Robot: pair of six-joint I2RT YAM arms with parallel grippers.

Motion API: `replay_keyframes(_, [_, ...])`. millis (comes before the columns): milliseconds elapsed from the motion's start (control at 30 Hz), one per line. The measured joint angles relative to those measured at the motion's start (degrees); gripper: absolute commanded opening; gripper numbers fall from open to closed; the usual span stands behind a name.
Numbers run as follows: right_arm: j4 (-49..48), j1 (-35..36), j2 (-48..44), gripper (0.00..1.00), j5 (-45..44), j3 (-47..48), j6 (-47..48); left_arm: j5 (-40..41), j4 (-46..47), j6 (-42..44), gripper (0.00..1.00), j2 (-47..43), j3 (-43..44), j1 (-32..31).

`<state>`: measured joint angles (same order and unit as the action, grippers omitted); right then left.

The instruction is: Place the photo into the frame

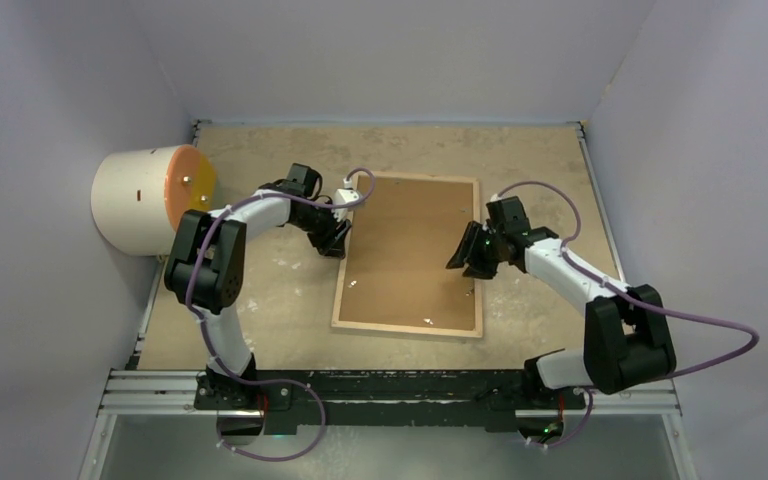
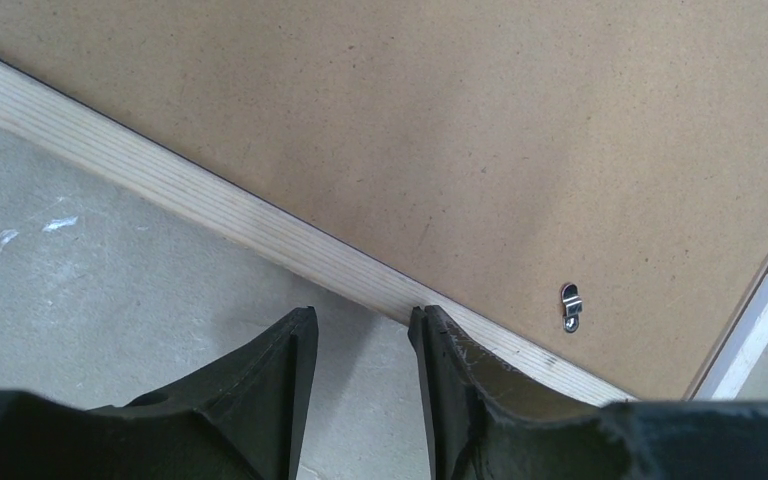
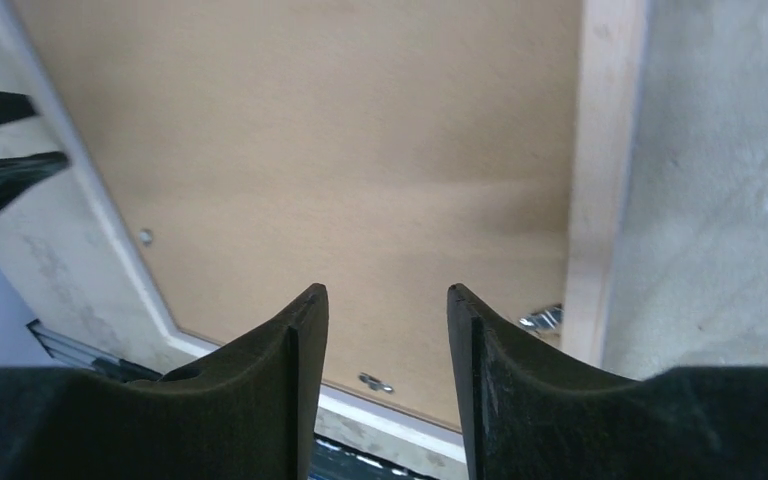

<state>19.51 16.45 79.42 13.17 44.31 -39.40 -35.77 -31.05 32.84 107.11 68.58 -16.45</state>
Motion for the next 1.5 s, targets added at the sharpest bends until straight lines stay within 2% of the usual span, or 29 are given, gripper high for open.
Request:
replay_keyframes(100, [-1.86,0.26,-0.66,0.42,1.18,2.34,-0.04,-0.07,-0.94,0.0,0.37,0.02,0.35,-0.22])
replay_keyframes(200, [-3.41,1.75,-0.22,0.3,1.51,4.46,-0.24,-0.57,-1.51,-0.17,0.33,0.09,0.46,-0.24])
replay_keyframes(433, [-7.04,9.07,3.45,0.24,1.46,11.45,-0.98,-3.45,-3.23,-0.72,0.2,1.18,1.42,1.16])
replay_keyframes(500, [-9.81,8.15,3.82,0.05,4.2,11.26,-2.23,-4.31,-3.61,-0.7,0.17,1.44,1.51,1.97])
replay_keyframes(533, [-13.27,6.84,4.57,0.01,7.15,10.47,-3.34,-4.42,-3.85,-0.72,0.17,1.53,1.51,2.27])
replay_keyframes(600, [-19.1,5.22,6.67,0.06,10.6,8.66,-5.05,-4.76,-4.35,-0.7,0.16,1.73,1.51,2.78])
replay_keyframes(700, [-21.92,5.86,10.56,0.01,10.84,7.37,-6.36,-5.46,-4.5,-0.7,0.15,1.77,1.51,2.93])
replay_keyframes(967, [-27.43,20.31,14.84,0.0,10.38,7.06,-9.25,-6.56,-4.44,-0.7,0.13,1.77,1.31,2.93])
replay_keyframes(1100, [-29.35,24.85,17.77,0.0,9.81,7.06,-10.6,-6.88,-4.48,-0.7,0.12,1.81,0.9,2.93])
replay_keyframes(1500, [-32.24,26.91,25.62,0.0,8.76,7.76,-13.55,-6.95,-4.39,-0.7,0.09,1.97,0.66,2.93])
